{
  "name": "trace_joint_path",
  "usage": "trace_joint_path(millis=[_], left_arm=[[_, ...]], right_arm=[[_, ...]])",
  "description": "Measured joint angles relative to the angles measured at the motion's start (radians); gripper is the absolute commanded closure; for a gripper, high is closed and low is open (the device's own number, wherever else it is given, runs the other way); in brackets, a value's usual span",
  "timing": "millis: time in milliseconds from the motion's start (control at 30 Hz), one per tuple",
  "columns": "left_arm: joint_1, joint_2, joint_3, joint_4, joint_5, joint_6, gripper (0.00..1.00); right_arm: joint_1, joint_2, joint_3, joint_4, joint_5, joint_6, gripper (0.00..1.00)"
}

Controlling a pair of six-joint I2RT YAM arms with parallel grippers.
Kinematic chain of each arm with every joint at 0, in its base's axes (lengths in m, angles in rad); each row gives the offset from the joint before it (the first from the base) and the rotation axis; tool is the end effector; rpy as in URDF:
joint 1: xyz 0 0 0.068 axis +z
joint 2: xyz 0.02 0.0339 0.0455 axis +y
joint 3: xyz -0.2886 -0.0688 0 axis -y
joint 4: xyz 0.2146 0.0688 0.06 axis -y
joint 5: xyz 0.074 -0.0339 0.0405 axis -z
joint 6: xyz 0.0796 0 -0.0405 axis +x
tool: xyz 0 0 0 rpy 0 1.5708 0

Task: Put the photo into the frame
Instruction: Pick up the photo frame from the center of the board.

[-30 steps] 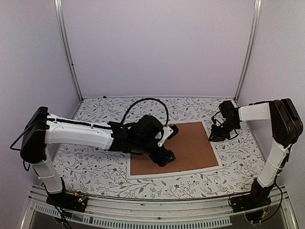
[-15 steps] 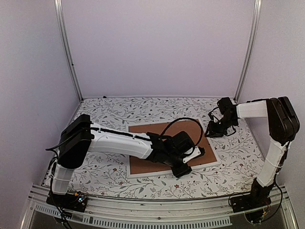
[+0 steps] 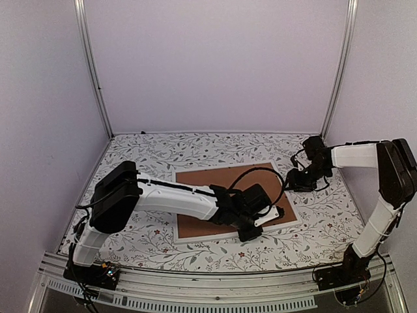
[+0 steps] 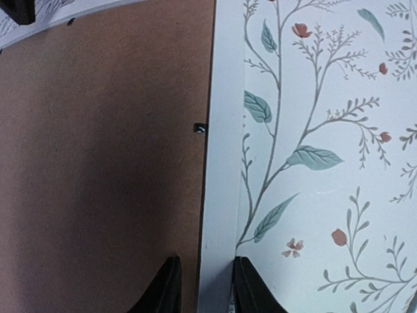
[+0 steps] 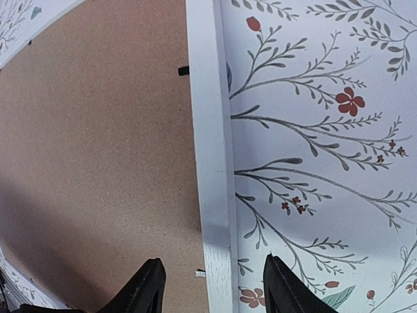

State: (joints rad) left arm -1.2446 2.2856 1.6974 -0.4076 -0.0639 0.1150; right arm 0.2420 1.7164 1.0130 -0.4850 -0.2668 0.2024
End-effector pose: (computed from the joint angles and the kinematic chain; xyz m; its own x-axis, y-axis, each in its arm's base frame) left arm 0.1665 -0.4762 0.1335 -0.1599 0.8302 -0.5341 0.9589 0.2591 0.1156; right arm 0.3062 0.0972 0.1661 -0.9480 -0.0343 -0.3164 -0.1389 0.9390 0.3146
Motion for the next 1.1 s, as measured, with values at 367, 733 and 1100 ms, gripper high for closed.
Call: trace_joint_path(millis=[367, 733, 1100], left_arm=[[-0.016, 0.003, 0.008, 0.0, -0.014, 0.02, 1.0], [0.004, -0.032, -0.013, -0.014, 0.032, 0.009, 1.0], [0.036, -0.148, -0.047, -0.02, 0.084, -0.006, 1.0]], right_arm=[[0.0, -0.047, -0.04, -0.012, 0.029, 0.005, 0.39], [-0.005, -0.116, -0.115, -0.024, -0.022, 0.047, 0.34], [-0.033, -0.179, -0.2, 0.04, -0.18, 0.088, 0.34]])
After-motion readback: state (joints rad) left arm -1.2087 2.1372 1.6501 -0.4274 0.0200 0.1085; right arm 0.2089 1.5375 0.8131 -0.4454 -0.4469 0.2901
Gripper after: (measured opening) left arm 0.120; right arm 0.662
